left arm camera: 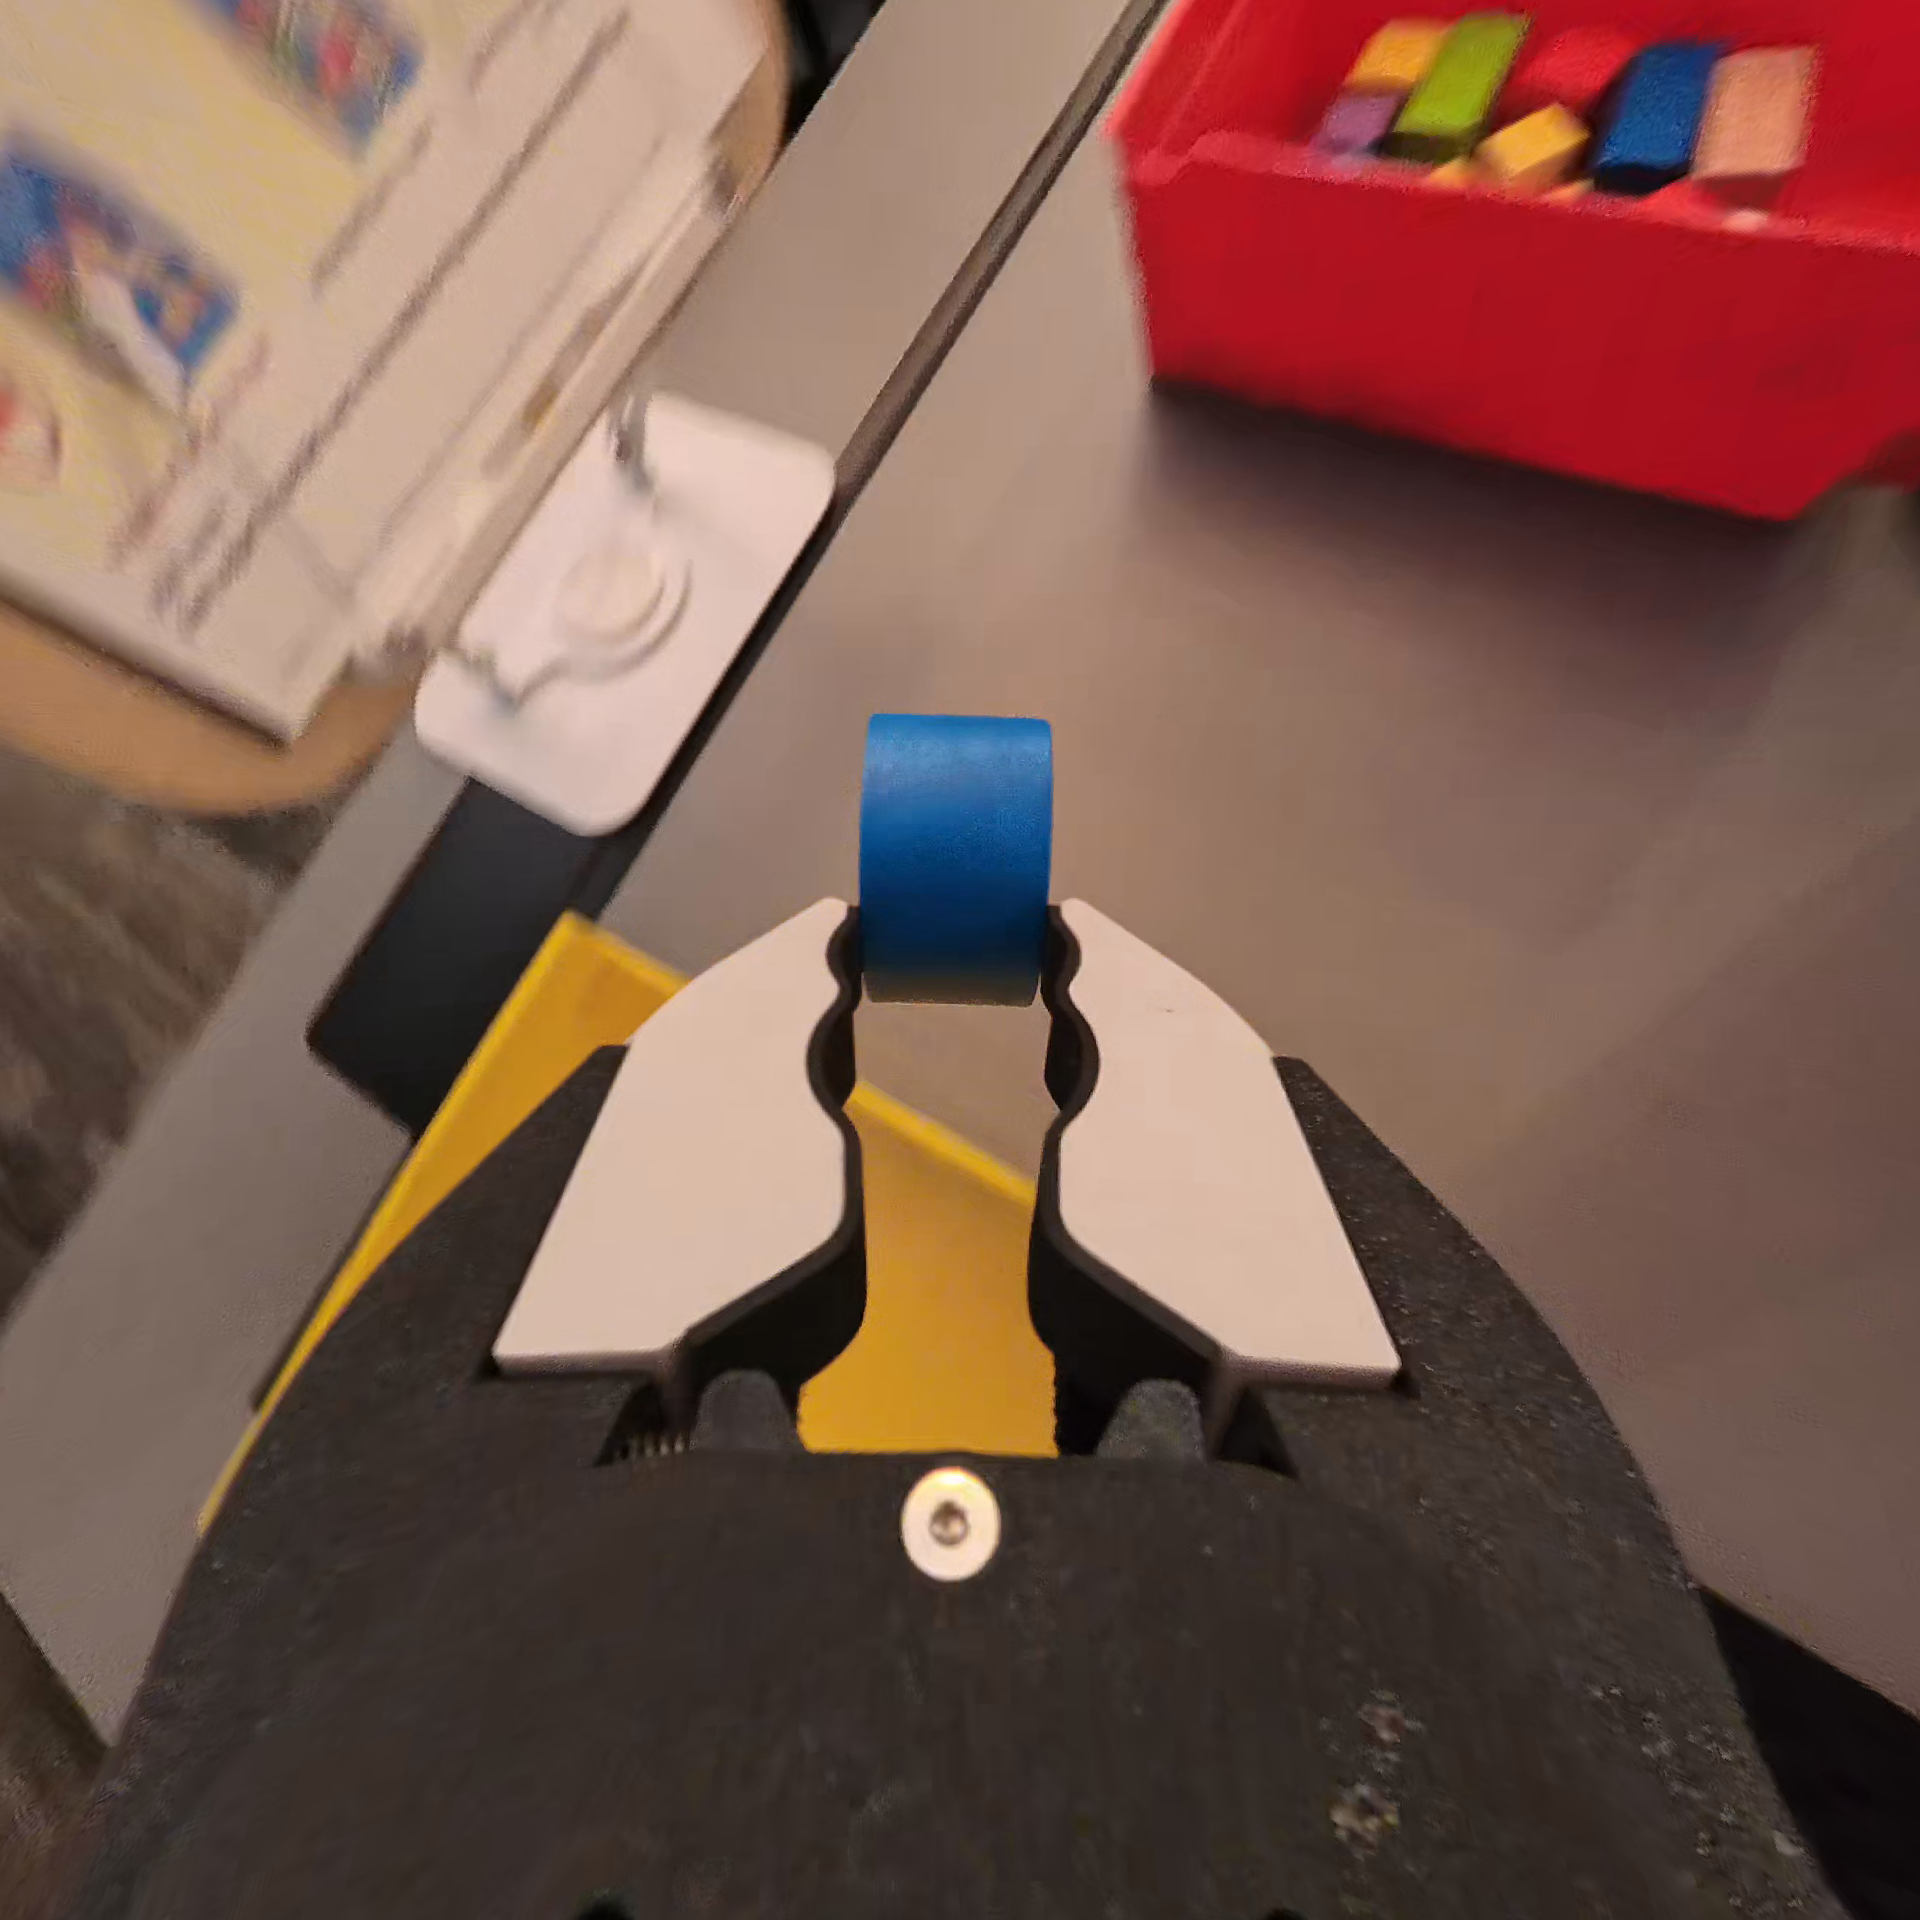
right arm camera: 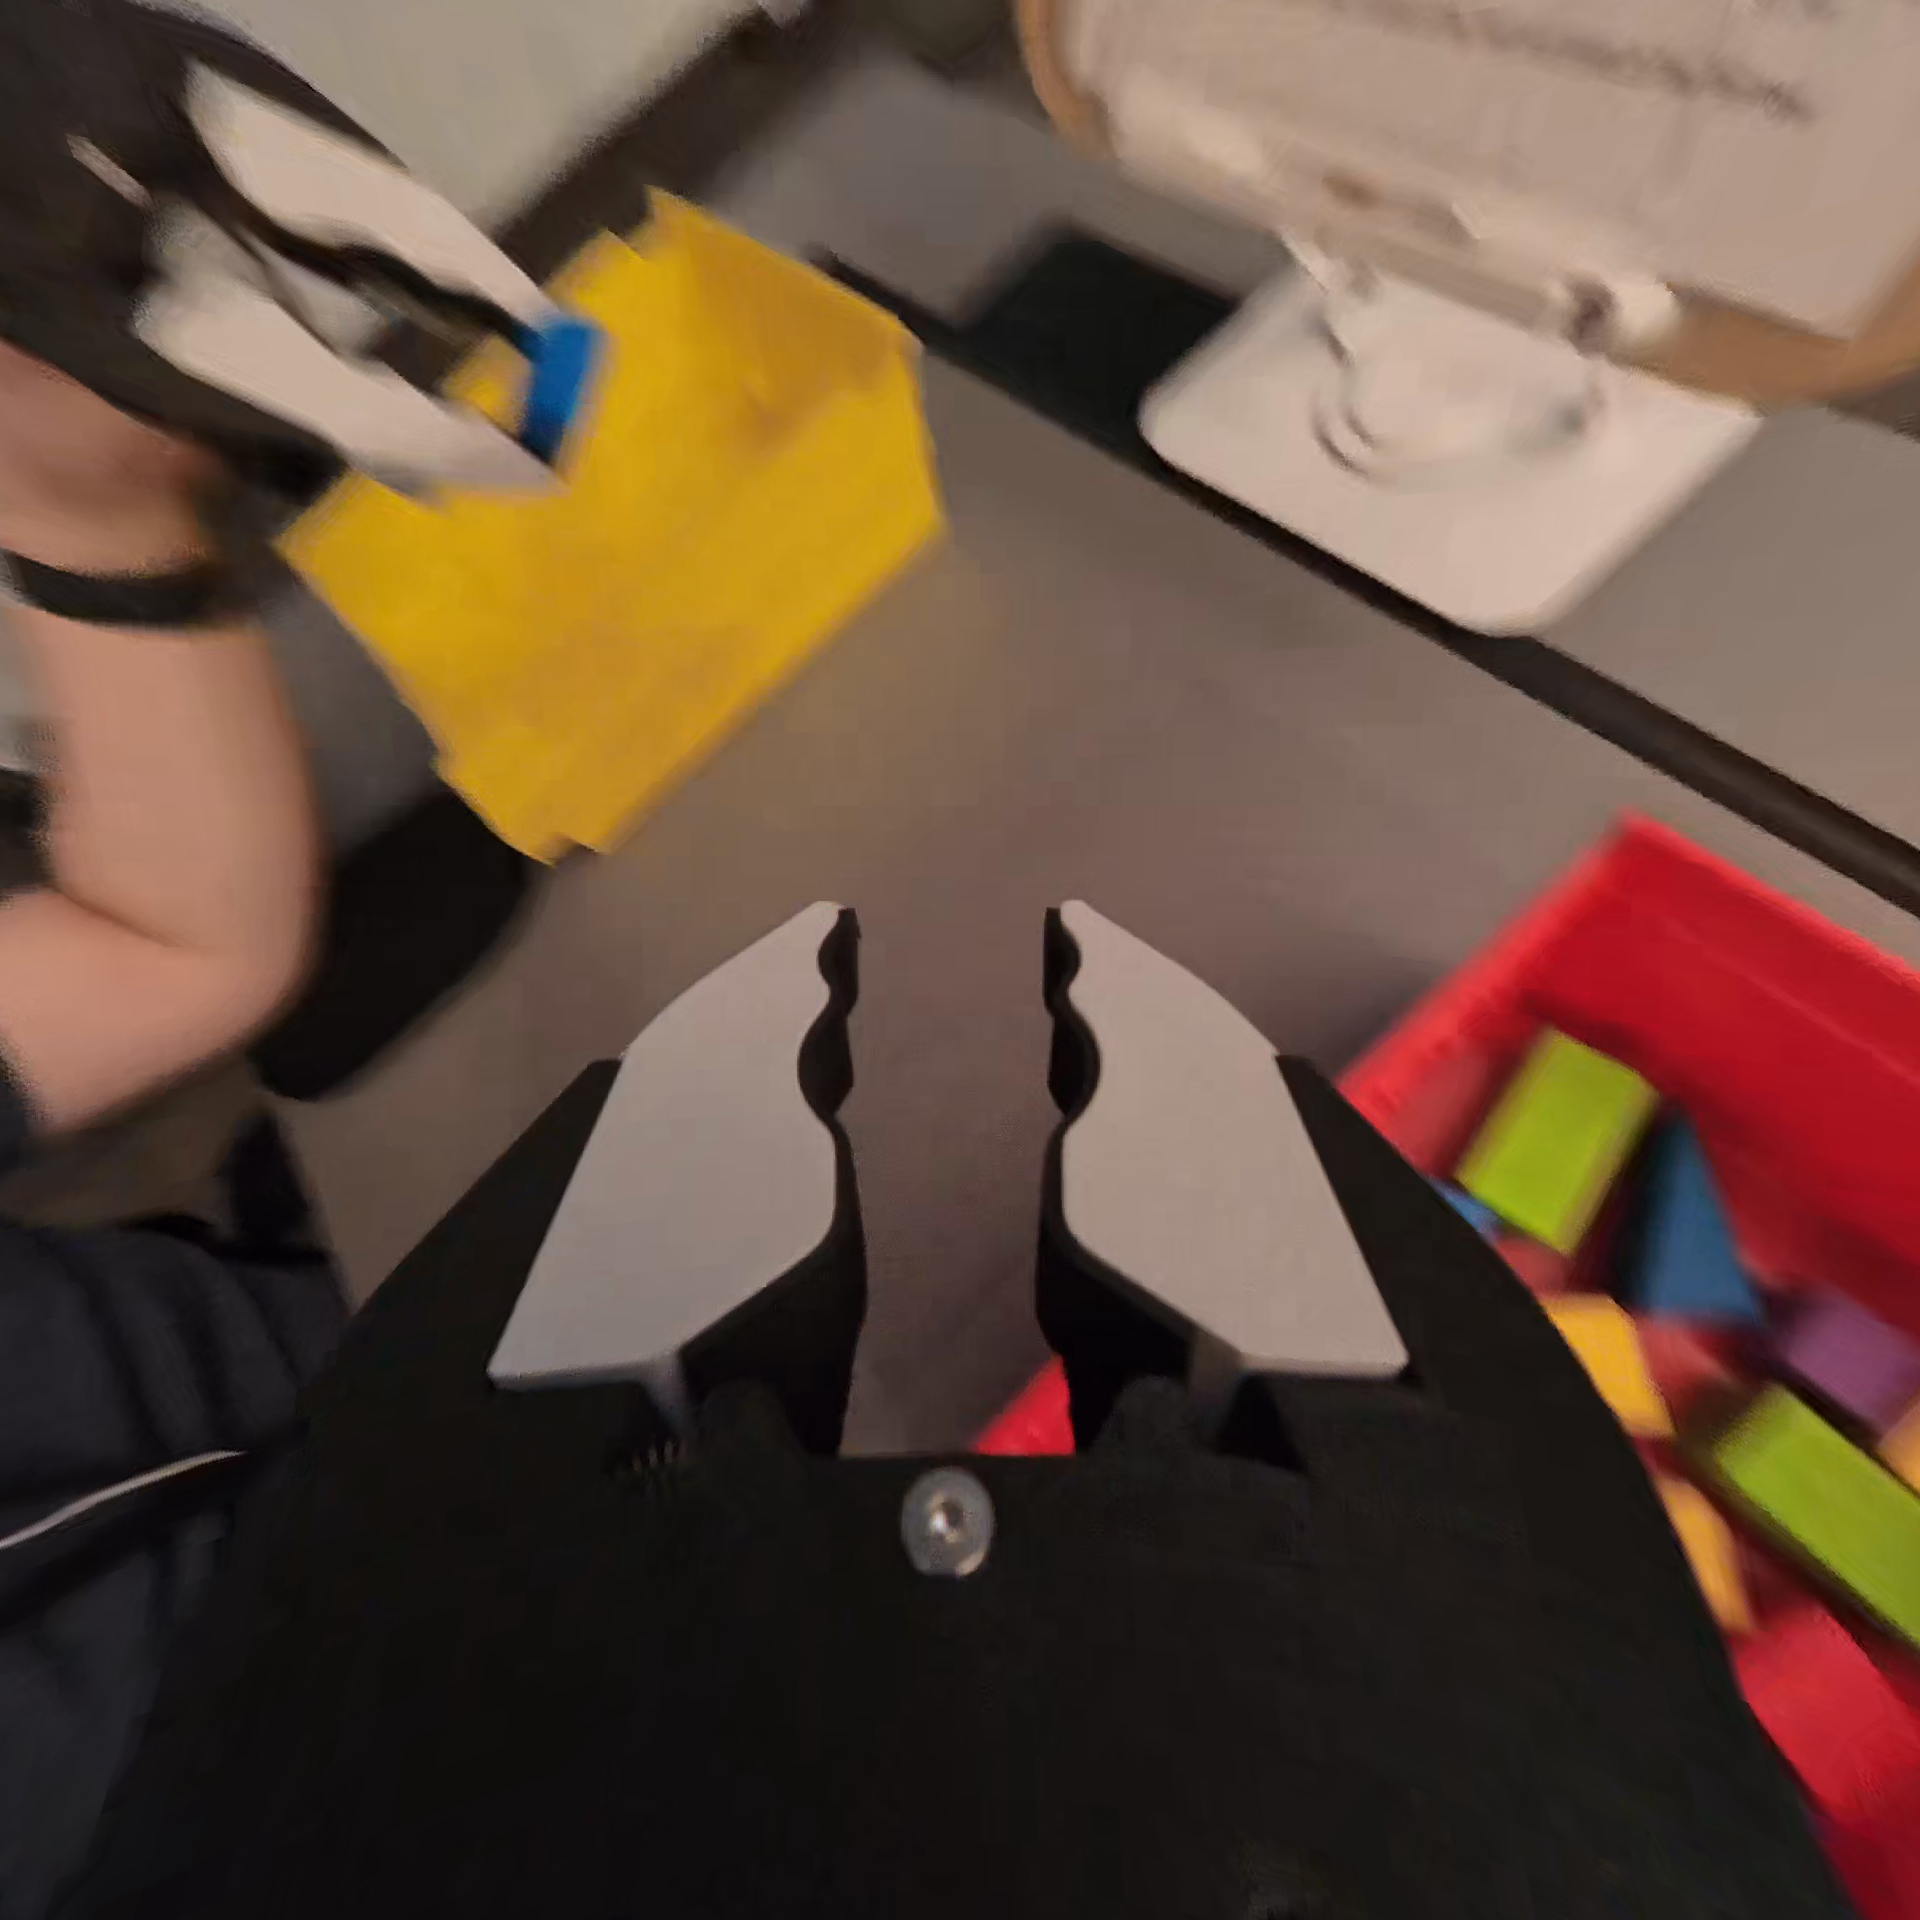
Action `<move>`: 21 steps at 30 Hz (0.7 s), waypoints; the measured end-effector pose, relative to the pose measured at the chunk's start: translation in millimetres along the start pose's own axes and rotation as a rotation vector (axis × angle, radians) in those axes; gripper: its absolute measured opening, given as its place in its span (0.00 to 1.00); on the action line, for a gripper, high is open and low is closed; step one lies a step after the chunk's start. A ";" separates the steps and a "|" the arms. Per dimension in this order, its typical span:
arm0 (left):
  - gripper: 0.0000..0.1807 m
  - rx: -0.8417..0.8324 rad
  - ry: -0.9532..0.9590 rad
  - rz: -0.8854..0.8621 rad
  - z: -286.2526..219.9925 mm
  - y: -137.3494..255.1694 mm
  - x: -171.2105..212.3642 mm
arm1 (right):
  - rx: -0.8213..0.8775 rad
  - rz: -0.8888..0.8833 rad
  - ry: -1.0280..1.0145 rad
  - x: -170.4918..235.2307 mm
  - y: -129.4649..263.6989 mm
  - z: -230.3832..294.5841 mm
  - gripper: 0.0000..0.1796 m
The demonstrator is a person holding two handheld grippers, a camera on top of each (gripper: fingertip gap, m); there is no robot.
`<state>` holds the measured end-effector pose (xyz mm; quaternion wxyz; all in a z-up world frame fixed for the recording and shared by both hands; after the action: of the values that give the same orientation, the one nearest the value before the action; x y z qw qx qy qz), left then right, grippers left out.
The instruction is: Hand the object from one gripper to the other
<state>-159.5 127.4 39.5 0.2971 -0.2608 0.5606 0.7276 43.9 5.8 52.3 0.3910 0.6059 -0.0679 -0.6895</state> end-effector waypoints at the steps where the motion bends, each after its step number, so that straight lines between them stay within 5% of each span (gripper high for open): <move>1: 0.18 0.007 -0.059 -0.032 -15.0 -1.7 -14.6 | -0.087 -0.050 -0.001 -8.4 -2.3 14.9 0.20; 6: 0.18 -0.016 -0.236 -0.096 -65.4 -13.2 -55.2 | -0.356 -0.140 -0.095 -24.3 -20.4 56.7 0.23; 14: 0.18 -0.011 -0.302 -0.082 -89.9 -22.0 -63.4 | -0.607 -0.124 -0.263 -23.4 -49.2 78.5 0.24; 21: 0.18 -0.010 -0.313 -0.087 -94.7 -24.2 -65.6 | -0.669 -0.090 -0.278 -17.6 -60.9 85.7 0.11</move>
<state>-92.5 31.0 48.0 0.4109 -0.1698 0.4922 0.7484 -60.8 25.9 53.6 0.5241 0.3472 0.1357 -0.7658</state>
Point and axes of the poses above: each gripper's, where its closed fingertips meet, y back along the fingers, x out of its underside, z = x × y across the jaws, the point moved 2 cm from there along y, back along the fingers, and after that the axes turned 1 degree about x, right-handed, at the moved point
